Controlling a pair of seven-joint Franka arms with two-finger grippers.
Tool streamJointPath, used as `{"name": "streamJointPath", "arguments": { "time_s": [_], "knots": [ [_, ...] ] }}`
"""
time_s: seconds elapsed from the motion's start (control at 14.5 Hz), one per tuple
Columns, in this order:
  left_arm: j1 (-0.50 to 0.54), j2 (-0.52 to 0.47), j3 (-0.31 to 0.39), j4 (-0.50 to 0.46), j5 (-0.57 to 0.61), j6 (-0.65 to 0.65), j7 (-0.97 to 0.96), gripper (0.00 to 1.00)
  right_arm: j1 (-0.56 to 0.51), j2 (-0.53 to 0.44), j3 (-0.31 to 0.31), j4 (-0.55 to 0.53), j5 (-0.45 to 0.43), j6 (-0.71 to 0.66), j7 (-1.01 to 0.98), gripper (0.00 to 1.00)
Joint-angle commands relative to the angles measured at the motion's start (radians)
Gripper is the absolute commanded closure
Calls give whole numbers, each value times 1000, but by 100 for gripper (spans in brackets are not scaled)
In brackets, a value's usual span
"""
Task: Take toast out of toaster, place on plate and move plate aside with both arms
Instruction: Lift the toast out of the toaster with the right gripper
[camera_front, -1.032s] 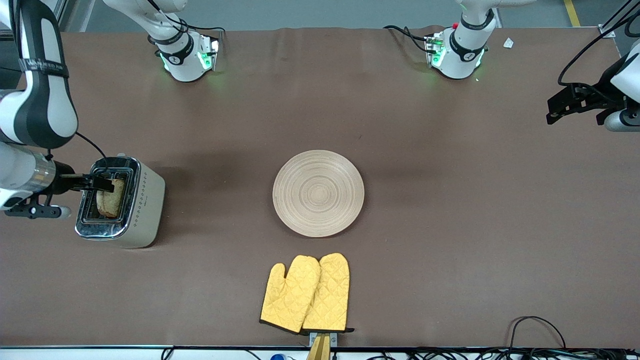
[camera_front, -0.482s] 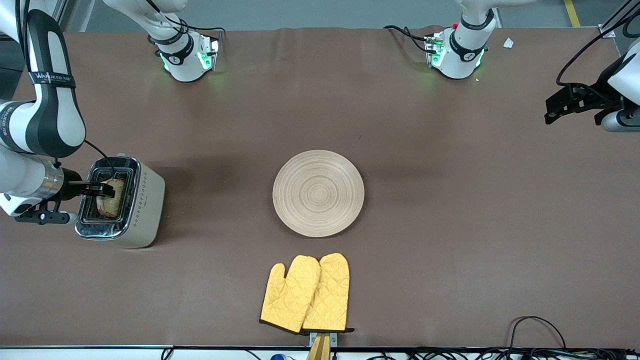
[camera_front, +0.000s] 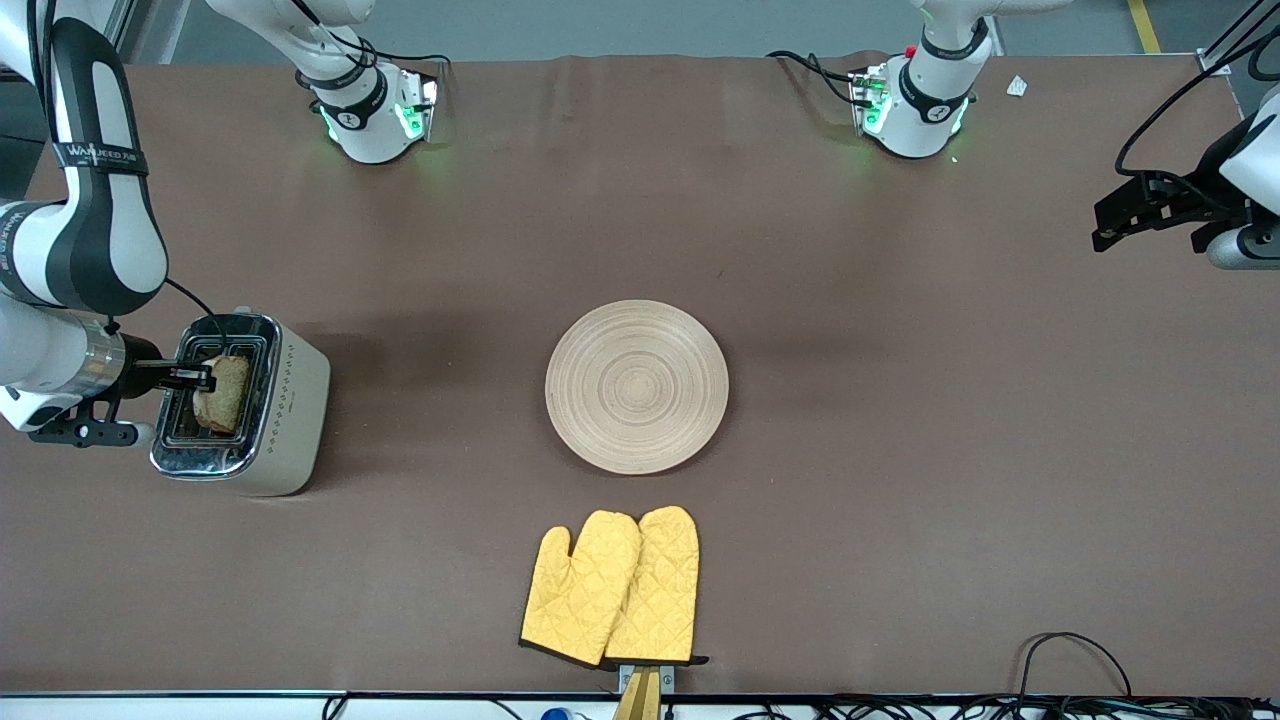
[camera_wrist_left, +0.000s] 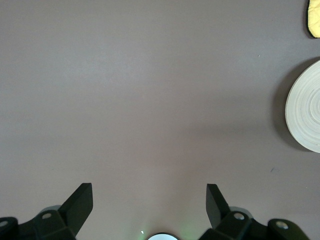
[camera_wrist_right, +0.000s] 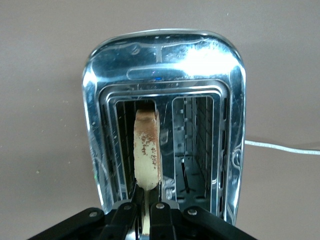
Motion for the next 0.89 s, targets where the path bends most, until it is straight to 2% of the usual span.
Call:
{"name": "streamJointPath", "arguments": {
  "time_s": [0.0, 0.21, 0.34, 0.55, 0.69, 0.83],
  "knots": [
    [1, 20, -1, 40, 0, -7, 9, 0, -1, -80, 22, 112, 2, -166, -5, 100],
    [-6, 22, -3, 40, -2, -7, 11, 0, 23, -126, 31, 218, 14, -317, -6, 100],
    [-8, 22, -7, 41, -2, -7, 11, 0, 23, -151, 20, 211, 174, -316, 8, 100],
    [-11, 26, -18, 55, -2, 0, 9, 0, 95, -143, 27, 116, 195, -201, 69, 100],
    [-8, 26, -18, 55, -3, 0, 11, 0, 188, -116, 25, 64, 215, -138, 84, 100],
    [-2, 26, -16, 55, -2, 0, 11, 0, 285, -73, 27, 28, 269, -58, 213, 100]
  ]
}}
